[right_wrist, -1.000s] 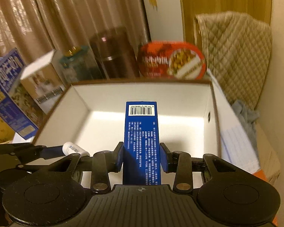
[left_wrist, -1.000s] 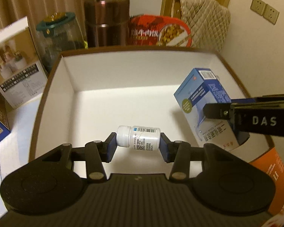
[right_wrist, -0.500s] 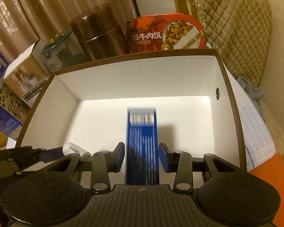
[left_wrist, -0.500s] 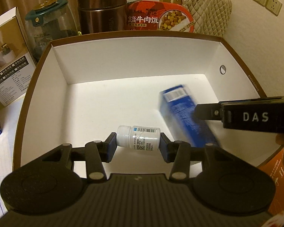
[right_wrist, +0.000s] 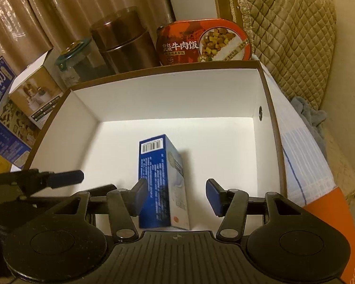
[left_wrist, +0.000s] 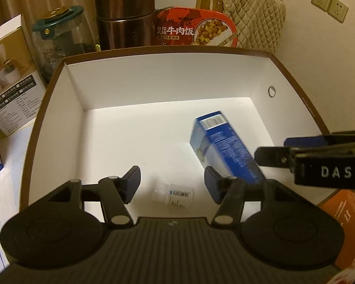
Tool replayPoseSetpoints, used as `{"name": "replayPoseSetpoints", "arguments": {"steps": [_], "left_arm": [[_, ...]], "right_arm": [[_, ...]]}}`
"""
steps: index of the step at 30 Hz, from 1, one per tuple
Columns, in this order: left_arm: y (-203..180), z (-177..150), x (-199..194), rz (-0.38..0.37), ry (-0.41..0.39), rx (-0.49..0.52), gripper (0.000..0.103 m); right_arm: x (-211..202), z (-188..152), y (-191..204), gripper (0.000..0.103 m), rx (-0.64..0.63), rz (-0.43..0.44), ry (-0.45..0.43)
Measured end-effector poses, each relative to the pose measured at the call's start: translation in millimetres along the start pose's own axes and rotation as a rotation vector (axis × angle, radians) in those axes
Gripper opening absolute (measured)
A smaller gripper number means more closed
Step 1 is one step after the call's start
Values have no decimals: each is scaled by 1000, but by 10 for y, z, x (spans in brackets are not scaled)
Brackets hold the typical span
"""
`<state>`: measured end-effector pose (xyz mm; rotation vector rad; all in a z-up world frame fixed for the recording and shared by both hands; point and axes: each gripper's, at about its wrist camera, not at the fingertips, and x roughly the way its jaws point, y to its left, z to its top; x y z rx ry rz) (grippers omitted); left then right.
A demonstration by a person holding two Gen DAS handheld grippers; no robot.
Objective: Organize rigid objects
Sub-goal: 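Open both grippers to drop the pill bottle and blue box inside, then move both grippers back over the items on the mat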
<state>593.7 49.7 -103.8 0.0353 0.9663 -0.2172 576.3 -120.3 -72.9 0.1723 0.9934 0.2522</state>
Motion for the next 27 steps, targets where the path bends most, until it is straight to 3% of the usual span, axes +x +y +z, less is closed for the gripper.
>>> {"name": "replayPoseSetpoints", "arguments": {"steps": [13, 27], "left_arm": [[147, -117, -599, 48, -53, -71, 56], [-52, -530, -1290, 72, -89, -91, 56]], "right_arm": [[-449, -219, -33, 54, -30, 55, -48], [-973, -520, 72, 54, -76, 79, -77]]}}
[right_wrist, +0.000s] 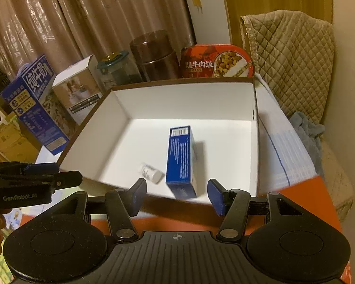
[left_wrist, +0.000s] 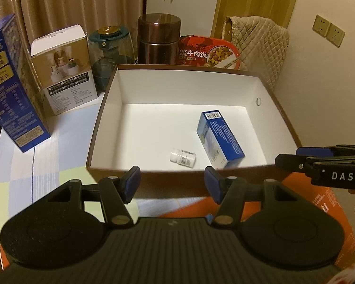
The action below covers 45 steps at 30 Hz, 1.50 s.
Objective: Organize rigid objects
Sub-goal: 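Move both grippers back over the items on the mat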
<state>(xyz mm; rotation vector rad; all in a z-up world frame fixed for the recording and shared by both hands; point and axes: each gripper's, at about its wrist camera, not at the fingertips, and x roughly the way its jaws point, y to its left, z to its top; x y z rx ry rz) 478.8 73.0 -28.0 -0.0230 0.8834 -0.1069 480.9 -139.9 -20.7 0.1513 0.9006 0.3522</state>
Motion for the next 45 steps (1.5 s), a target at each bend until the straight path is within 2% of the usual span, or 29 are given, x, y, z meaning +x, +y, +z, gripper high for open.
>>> {"name": "replayPoseSetpoints", "arguments": {"steps": [14, 21, 30, 45], "left_arm": [[-131, -566, -600, 42, -16, -7, 56], [-135, -906, -819, 51, 5, -44, 56], [-147, -1244, -1036, 70, 18, -95, 56], [-104, -1705, -1119, 104, 66, -152, 56]], "right_arm": [[-477, -405, 120, 54, -29, 119, 20], [-644, -710, 146, 54, -58, 134, 48], [-857, -1004, 170, 54, -86, 128, 28], [-795, -1377, 226, 54, -119, 140, 98]]}}
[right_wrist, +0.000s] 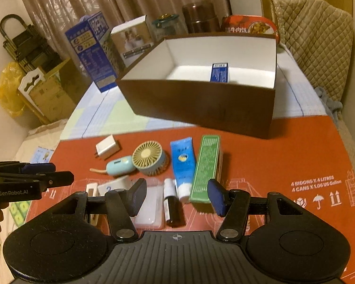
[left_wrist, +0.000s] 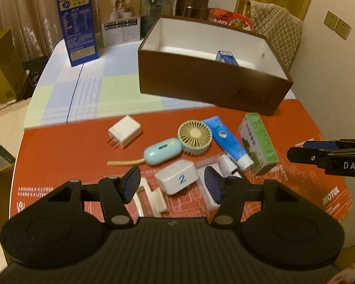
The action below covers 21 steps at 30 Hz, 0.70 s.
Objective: Organize rigid objects
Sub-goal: 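Move both grippers back over the items on the mat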
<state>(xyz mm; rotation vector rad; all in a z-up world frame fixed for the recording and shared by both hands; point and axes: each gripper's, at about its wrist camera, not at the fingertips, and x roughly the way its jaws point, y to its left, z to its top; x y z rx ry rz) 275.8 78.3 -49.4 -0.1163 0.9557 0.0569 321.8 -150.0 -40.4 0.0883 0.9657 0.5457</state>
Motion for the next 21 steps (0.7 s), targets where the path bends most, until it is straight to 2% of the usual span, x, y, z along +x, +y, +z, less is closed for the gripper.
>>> {"name": "replayPoseSetpoints", "arguments": {"steps": [12, 21], "left_arm": [[41, -341, 173, 12, 72, -12, 56], [131, -452, 351, 28, 115, -42, 56]], "right_arm": [[180, -176, 4, 54, -4, 5, 53], [333, -258, 18, 54, -7, 2, 102]]}}
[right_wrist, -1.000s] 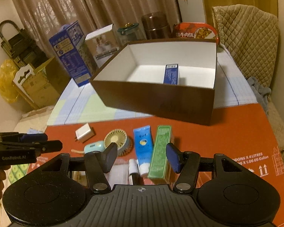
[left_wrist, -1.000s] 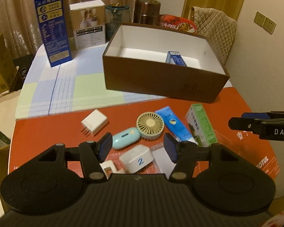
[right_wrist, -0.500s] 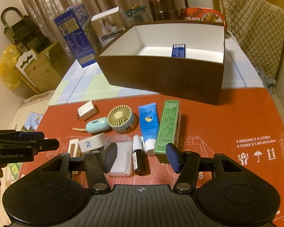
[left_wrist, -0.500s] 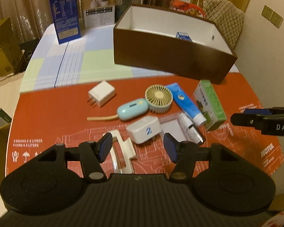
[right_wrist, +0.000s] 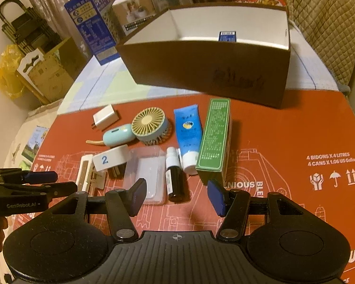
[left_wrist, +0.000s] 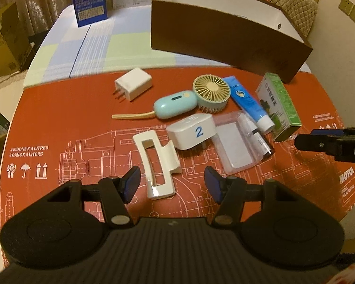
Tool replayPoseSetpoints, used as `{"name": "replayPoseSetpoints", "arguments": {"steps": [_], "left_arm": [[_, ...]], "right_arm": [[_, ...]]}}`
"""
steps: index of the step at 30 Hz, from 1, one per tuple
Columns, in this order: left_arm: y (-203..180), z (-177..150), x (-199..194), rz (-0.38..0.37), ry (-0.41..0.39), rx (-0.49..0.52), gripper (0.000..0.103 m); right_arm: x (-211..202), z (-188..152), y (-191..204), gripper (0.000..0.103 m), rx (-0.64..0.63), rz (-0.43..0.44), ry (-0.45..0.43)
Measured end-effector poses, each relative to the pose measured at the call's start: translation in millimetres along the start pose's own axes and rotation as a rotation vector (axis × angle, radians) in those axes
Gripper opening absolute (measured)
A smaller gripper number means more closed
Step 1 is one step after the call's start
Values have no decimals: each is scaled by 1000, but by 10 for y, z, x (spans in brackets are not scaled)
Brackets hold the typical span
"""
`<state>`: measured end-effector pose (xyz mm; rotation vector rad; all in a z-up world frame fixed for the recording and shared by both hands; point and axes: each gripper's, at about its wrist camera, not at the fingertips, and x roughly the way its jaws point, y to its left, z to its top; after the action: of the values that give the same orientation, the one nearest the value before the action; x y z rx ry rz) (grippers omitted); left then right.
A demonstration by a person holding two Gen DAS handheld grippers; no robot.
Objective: Organize rigid objects
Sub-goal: 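Move both grippers back over the items on the mat, then grasp the white hair clip with the left gripper while the right gripper grasps the green box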
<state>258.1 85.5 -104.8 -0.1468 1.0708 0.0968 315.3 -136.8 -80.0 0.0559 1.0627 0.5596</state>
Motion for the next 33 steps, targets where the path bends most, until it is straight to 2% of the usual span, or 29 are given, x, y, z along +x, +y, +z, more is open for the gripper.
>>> {"name": "replayPoseSetpoints", "arguments": {"steps": [24, 29, 31, 33], "left_arm": [[146, 107, 468, 4, 8, -29, 55], [180, 117, 556, 11, 16, -29, 48], [209, 110, 565, 0, 13, -32, 40], [235, 102, 559, 6, 3, -23, 36]], "right_arm": [[95, -18, -105, 54, 57, -73, 26], [46, 44, -137, 54, 53, -106, -4], [44, 75, -151, 54, 53, -115, -16], [61, 101, -164, 54, 55, -121, -20]]}}
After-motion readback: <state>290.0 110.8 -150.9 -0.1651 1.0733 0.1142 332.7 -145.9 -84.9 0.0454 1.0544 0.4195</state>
